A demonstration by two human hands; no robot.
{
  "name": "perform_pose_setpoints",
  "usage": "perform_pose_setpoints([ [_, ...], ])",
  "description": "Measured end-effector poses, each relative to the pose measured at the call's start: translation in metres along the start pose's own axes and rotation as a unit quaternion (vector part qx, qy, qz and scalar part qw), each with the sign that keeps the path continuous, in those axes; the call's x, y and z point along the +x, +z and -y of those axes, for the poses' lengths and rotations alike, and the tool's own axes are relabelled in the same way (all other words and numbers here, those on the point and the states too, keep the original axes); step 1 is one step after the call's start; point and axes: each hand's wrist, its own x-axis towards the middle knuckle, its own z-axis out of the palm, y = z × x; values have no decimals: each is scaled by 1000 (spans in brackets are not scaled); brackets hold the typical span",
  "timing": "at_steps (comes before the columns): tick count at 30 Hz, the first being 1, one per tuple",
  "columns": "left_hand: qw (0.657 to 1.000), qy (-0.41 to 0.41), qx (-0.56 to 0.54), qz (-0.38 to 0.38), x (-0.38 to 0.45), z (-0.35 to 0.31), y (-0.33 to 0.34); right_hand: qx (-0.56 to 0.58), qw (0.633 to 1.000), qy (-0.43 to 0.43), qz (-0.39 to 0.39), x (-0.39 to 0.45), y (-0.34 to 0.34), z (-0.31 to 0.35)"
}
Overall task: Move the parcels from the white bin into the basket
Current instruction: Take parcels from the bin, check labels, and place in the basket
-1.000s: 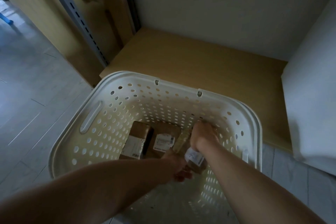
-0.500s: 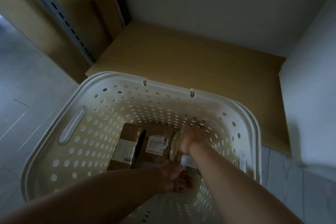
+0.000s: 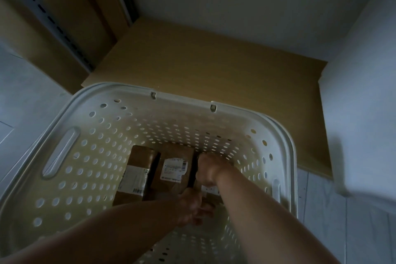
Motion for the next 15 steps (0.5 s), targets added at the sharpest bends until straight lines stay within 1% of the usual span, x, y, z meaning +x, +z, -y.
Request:
perform_pose_setpoints([
  [3, 999, -3, 32, 26, -11, -4, -7, -21, 1000, -5, 7, -1, -2, 2],
  [5, 995, -11, 73, 70, -23, -8, -16, -32, 999, -9, 14, -5, -7, 2],
  [6, 992, -12, 101, 73, -32, -11, -20, -34, 999, -13, 16, -8, -10, 3],
  [10, 974, 19, 225, 8, -59, -24, -15, -43, 998, -35, 23, -27, -22, 16],
  [11, 961, 34, 274, -3, -68, -28, -12, -58, 997, -45, 20, -35, -26, 20],
  [13, 918, 80, 386, -41, -95, -41, -14, -94, 993, -69, 0, -56, -38, 25],
  [14, 883, 133, 447, -58, -110, -45, -18, -100, 992, -76, -13, -69, -46, 28],
  [15, 824, 197, 524, -86, -125, -51, -22, -98, 991, -83, -29, -81, -53, 29],
])
